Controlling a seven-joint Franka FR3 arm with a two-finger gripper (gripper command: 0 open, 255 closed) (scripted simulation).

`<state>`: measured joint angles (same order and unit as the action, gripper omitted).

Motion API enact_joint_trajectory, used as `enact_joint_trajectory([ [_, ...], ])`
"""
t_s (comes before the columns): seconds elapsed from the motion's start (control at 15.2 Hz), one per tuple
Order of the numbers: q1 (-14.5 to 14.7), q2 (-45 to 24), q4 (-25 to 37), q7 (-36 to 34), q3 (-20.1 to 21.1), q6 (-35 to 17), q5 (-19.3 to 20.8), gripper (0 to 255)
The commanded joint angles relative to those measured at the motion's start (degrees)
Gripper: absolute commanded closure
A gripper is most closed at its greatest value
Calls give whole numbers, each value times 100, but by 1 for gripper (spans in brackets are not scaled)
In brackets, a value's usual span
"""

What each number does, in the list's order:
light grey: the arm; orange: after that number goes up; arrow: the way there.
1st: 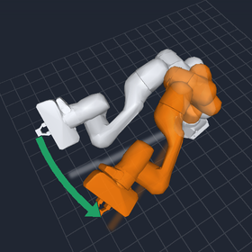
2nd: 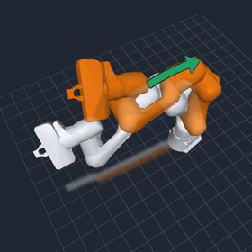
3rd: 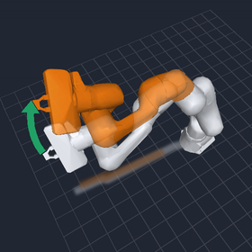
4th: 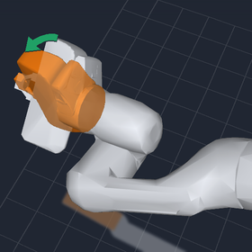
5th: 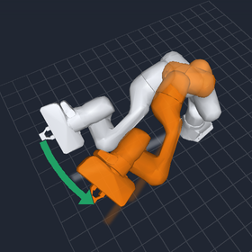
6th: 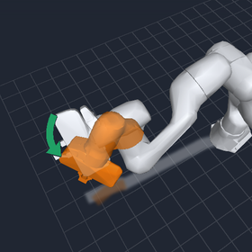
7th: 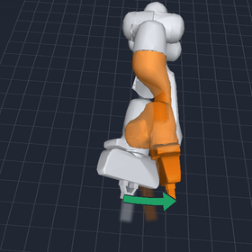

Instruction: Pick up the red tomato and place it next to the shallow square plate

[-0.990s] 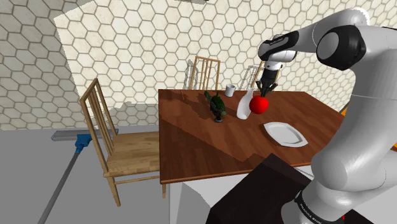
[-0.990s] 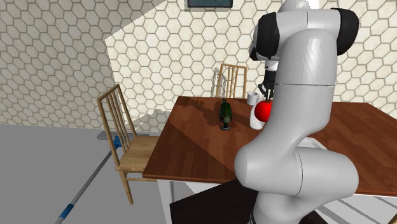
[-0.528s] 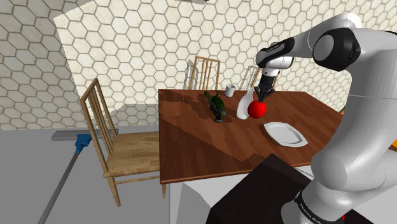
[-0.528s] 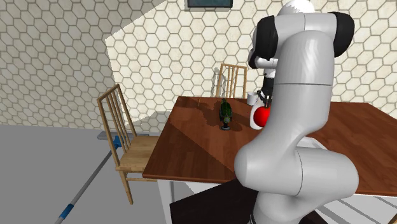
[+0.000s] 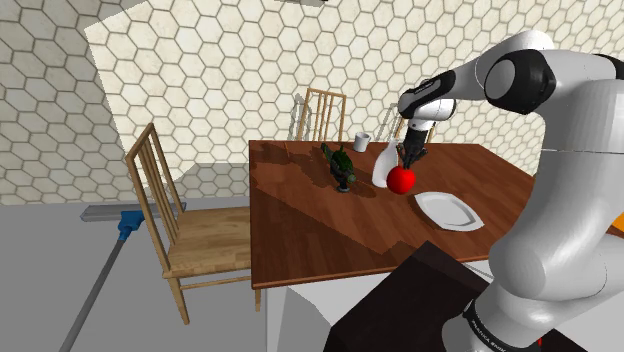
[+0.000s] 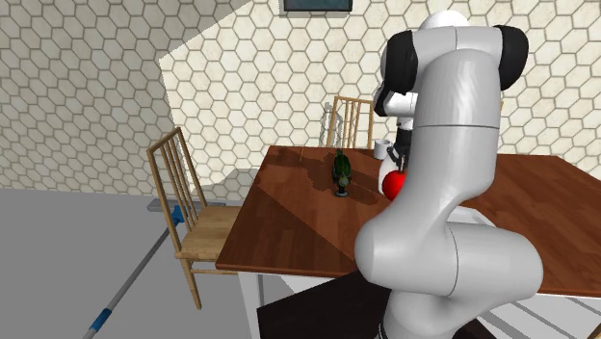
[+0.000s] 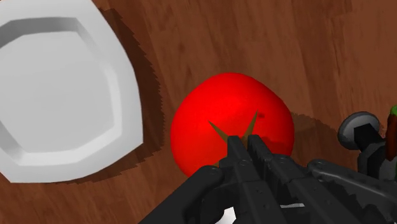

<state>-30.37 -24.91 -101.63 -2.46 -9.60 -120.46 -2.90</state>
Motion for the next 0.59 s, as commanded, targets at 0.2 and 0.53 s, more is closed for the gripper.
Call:
enact_joint_trajectory([
  [0.2,-16,-205,-87,19,20,-293,-39,255],
  [0.53,-33,-434,-152,38,44,-585,-80,255],
])
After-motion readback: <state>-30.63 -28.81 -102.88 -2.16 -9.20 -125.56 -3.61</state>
